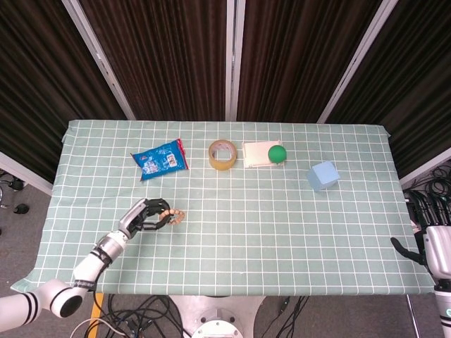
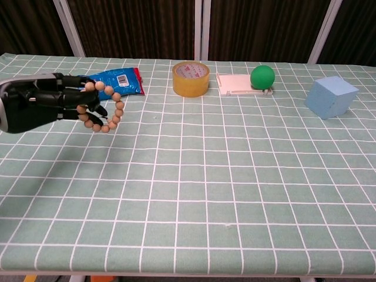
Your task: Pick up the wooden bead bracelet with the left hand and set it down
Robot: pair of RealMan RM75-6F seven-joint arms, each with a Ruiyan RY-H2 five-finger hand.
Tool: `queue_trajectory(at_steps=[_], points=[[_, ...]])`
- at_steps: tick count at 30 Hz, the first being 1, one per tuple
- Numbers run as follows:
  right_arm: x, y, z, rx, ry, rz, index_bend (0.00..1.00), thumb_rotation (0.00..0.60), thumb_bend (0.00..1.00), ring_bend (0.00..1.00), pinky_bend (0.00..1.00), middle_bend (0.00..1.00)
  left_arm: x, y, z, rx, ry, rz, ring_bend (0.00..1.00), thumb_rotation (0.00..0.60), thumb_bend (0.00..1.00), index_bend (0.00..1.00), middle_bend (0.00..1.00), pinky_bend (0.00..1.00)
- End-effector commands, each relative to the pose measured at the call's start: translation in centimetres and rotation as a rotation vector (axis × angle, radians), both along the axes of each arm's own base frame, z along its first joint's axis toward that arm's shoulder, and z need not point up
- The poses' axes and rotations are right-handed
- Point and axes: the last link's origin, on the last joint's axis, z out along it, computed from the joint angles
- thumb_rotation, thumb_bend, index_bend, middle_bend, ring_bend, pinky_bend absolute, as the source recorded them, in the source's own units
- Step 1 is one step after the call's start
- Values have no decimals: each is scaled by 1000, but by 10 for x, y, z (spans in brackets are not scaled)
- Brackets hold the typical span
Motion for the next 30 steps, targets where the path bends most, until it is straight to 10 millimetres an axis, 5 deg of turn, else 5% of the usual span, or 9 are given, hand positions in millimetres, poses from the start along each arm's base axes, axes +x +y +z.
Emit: queue_trajectory(at_steps=[1,6,18,26,30], points=[[1,0,0,-1,1,3,0,600,101,0,0,85,1,-5,3,-188,-98,162,390,600,472,545,611,411],[1,0,-1,2,2,1,0,600,101,0,0,85,4,-9,-3,-323,-160,249,391,570,481,485,592,418],[2,-1,0,-2,3,5,0,600,101,0,0,85,0,-3,1,-329,-284,232,390,207,419,391,553,381],[2,-1,1,-3,0,9,0,600,101,0,0,85,-3,-1,-1,-268,-265,195,390,206,310,397,574,379],[4,-1,1,2,-9,14,0,600,101,0,0,85,6,-3,0,-311,-411,352,467,249,254,448,632,383]])
